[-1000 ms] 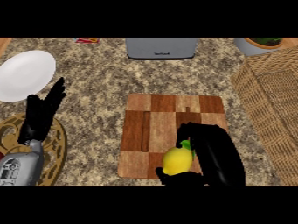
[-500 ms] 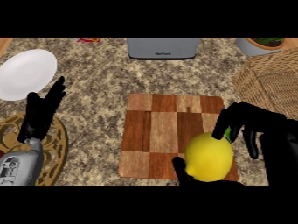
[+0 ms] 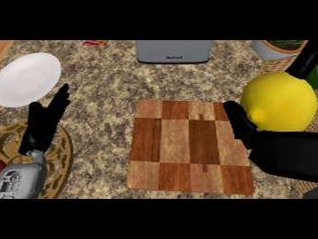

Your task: Pick the lemon from the cutting board and place it in the basket

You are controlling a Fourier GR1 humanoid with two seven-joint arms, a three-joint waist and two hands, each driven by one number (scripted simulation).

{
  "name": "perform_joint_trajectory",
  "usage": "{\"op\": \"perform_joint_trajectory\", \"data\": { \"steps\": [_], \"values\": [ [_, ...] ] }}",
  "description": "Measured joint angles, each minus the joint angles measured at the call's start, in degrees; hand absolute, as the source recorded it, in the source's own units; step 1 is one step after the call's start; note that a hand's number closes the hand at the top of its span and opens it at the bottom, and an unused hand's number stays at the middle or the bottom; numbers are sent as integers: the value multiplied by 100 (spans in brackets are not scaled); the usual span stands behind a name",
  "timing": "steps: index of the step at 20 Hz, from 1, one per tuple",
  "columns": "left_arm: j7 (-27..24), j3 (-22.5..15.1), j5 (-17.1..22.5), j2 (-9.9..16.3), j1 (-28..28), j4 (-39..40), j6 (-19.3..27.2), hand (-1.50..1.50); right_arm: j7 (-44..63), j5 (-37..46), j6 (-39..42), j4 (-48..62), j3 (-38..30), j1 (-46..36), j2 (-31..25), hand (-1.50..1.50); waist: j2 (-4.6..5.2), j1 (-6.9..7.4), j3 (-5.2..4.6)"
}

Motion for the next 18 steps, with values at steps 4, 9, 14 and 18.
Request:
{"op": "perform_joint_trajectory", "data": {
  "steps": [4,9,14,18],
  "values": [
    [77,-63,-61,-67,-8,-84,71,0,-218,5,406,490,-341,-167,-741,150,-4,-28,-1],
    [87,-1,-27,-17,-105,-28,46,0,-635,104,994,1186,-709,-166,-1774,150,15,-51,0],
    [11,38,-32,-25,-201,143,64,0,-1071,21,1421,1882,-1282,-32,-2614,150,28,-30,4],
    [28,10,-43,-49,-194,98,54,0,-1686,61,1376,2377,-1679,311,-3165,150,31,0,9]
  ]
}}
